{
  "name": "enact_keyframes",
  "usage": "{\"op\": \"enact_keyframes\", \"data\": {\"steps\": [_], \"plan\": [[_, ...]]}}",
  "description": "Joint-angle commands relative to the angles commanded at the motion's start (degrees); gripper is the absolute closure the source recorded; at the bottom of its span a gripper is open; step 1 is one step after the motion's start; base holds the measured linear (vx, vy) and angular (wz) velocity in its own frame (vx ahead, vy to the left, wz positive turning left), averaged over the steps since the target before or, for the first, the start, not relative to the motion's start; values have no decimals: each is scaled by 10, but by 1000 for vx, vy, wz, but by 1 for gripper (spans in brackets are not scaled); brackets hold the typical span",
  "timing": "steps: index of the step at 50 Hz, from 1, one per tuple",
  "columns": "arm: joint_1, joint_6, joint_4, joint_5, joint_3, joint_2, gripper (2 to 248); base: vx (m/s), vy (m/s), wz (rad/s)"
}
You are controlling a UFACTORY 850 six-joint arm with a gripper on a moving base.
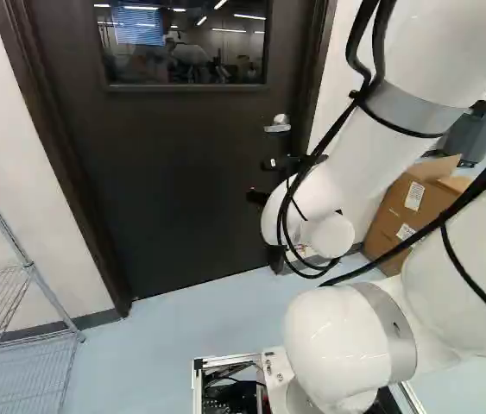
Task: Open the door and move inside
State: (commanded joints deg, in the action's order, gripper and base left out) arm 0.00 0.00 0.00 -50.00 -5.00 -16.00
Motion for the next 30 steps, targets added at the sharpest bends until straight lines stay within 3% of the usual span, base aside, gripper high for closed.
{"op": "enact_keyframes", "data": {"steps": [30], "plan": [[0, 0, 0, 0, 0, 0, 3, 157, 29, -23]]}}
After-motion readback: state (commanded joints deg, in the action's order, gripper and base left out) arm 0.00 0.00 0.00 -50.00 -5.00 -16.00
